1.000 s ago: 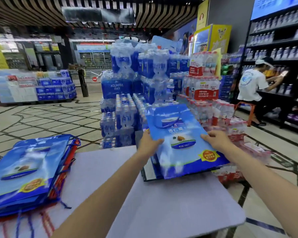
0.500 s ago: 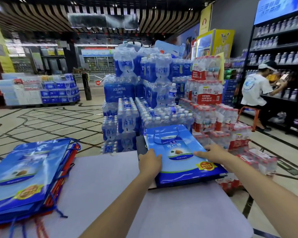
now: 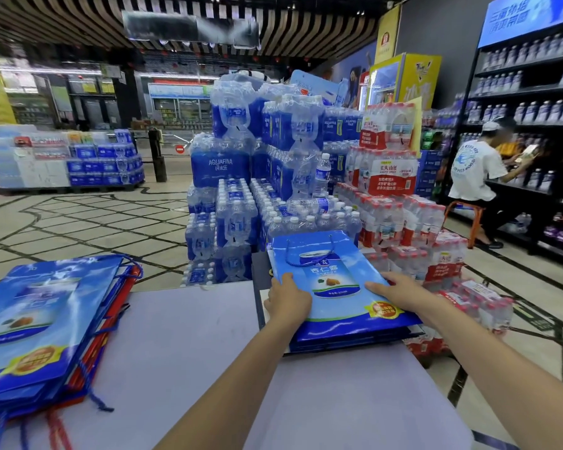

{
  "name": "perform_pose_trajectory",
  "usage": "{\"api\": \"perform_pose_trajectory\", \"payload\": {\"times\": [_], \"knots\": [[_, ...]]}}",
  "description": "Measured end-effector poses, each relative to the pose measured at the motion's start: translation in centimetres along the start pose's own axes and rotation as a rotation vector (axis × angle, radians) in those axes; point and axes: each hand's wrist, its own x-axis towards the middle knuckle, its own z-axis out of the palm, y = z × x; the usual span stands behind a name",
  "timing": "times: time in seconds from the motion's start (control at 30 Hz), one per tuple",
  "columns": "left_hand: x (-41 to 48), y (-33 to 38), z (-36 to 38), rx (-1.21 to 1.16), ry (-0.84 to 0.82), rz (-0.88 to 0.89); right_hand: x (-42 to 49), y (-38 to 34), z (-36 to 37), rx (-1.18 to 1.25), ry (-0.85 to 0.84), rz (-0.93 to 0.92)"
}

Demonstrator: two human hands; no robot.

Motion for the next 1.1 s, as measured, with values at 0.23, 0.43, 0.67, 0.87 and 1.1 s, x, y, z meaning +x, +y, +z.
{"api": "perform_pose_trajectory", "payload": {"times": [0.23,0.43,0.67,0.87,1.1], "knots": [[0.2,-1.3,-0.3,-0.206,-0.032,-0.017,0.3,1.0,0.1,-0.008,-0.013,-0.026],[-0.1,-1.3,-0.2,-0.015,0.021,0.072,-0.6,-0.4,0.5,-0.403,0.103,-0.045],[-1.5,-3.2,-7.2,-0.132,0.041,0.224,-4.6,-7.3,6.4,-0.29,0.281,-0.435],[-5.0,-9.7,-19.2,-0.047,0.33,0.225,-10.1,-17.0,18.0,-0.094,0.07,-0.658],[-10.1,-20.4,-32.2,0.137,0.659,-0.051,-16.7,-25.8,32.1,0.079,-0.198,-0.687]]}}
